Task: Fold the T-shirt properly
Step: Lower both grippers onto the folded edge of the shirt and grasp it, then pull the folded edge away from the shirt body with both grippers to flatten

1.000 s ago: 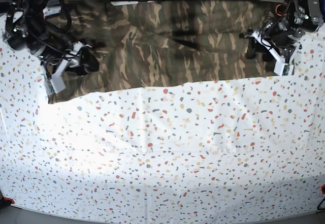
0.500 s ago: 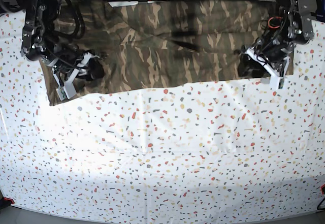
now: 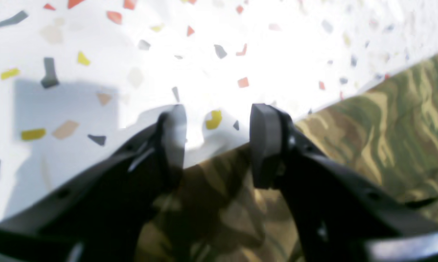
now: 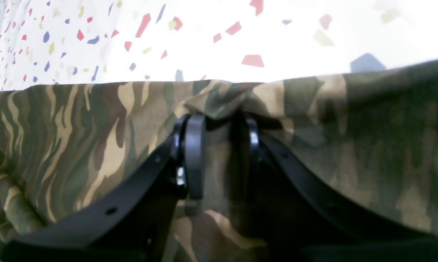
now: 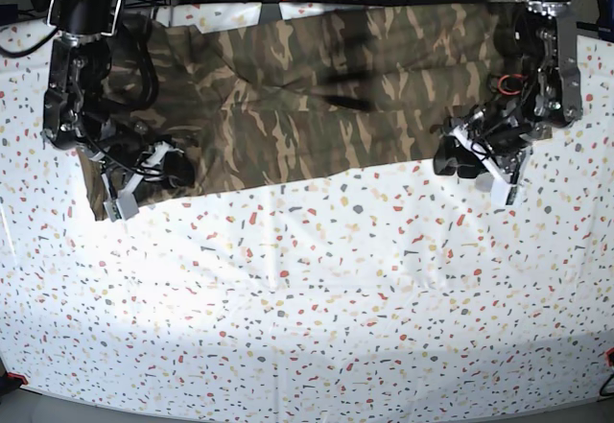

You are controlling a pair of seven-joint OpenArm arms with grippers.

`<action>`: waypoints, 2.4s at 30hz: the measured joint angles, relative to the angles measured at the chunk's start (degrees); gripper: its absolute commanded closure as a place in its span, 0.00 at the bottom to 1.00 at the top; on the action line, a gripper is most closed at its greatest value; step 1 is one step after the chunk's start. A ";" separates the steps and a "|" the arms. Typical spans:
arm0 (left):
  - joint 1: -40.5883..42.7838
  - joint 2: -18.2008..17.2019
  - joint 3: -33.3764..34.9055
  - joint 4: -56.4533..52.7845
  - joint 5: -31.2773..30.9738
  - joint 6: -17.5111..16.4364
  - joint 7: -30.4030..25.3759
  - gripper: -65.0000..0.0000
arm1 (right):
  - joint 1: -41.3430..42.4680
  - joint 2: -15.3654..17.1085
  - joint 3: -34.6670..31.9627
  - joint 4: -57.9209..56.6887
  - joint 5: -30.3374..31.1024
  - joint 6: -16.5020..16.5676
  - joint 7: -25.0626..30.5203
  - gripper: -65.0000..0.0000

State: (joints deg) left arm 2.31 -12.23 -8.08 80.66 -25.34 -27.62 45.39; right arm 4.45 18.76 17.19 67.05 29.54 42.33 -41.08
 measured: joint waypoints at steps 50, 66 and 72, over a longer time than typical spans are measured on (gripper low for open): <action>3.08 2.71 -0.26 -0.68 17.79 10.29 -12.31 0.61 | 4.57 -0.09 -0.24 -0.74 -7.41 -5.64 3.54 0.75; -2.64 2.69 -0.17 -2.58 18.34 8.98 -6.71 0.61 | 7.63 -0.24 -0.33 -3.45 -10.14 -7.19 6.14 0.75; -5.05 2.71 -0.11 -3.34 18.03 8.55 -3.85 0.61 | 14.93 -0.17 -0.22 -13.55 -10.80 -7.19 5.81 0.75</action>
State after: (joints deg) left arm -2.74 -9.52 -8.19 77.32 -7.31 -19.07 41.54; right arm 19.38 18.59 16.97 53.49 18.74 35.14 -35.27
